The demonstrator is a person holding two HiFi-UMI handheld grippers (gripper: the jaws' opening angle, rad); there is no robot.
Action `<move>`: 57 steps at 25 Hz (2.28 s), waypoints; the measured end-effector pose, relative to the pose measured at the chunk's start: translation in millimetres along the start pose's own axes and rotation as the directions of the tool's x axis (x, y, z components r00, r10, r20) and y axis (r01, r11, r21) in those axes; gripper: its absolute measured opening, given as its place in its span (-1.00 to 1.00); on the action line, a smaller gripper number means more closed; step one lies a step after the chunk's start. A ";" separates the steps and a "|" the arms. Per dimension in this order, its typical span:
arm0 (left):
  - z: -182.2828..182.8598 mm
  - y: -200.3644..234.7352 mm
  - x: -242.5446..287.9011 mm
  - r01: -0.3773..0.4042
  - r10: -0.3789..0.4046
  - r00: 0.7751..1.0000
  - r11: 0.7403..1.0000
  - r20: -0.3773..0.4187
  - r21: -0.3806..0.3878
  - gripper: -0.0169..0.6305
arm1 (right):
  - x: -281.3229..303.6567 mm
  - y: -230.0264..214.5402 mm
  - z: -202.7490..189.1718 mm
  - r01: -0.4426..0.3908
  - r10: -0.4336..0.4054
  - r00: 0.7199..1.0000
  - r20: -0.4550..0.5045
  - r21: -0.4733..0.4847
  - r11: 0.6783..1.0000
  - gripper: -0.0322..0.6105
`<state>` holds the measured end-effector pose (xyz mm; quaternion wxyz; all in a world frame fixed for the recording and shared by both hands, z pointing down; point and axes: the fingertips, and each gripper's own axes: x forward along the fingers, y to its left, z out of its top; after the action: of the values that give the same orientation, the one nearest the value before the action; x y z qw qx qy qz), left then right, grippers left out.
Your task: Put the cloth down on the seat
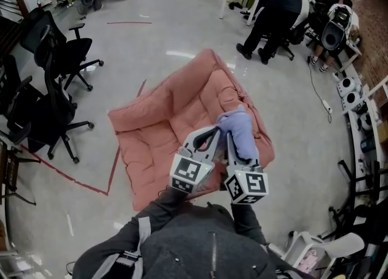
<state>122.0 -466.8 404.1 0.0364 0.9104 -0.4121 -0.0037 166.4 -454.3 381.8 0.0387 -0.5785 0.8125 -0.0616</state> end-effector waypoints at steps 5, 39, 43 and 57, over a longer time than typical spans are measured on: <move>-9.5 2.3 -3.0 -0.004 0.003 1.000 1.000 -0.026 -0.030 -0.93 | 17.7 -4.3 7.6 -0.017 0.017 1.000 0.004 0.015 1.000 -0.55; -42.9 -24.0 138.7 -0.108 0.097 0.991 0.986 -0.092 -0.125 -0.93 | 67.3 -167.2 -10.3 -0.087 0.107 0.972 -0.211 0.101 0.991 -0.52; -48.8 -27.6 162.2 -0.121 0.108 0.990 0.983 -0.095 -0.141 -0.93 | 71.9 -188.7 -18.8 -0.102 0.126 0.961 -0.247 0.109 0.989 -0.50; -85.0 -33.5 209.8 -0.198 0.167 0.969 0.967 -0.183 -0.162 -0.93 | 78.9 -252.7 -59.5 -0.140 0.222 0.926 -0.307 0.266 0.954 -0.41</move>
<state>288.7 -596.9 491.4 0.1528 0.8585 -0.4880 0.0394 368.8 -607.2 478.0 -0.0240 -0.4726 0.8441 -0.2522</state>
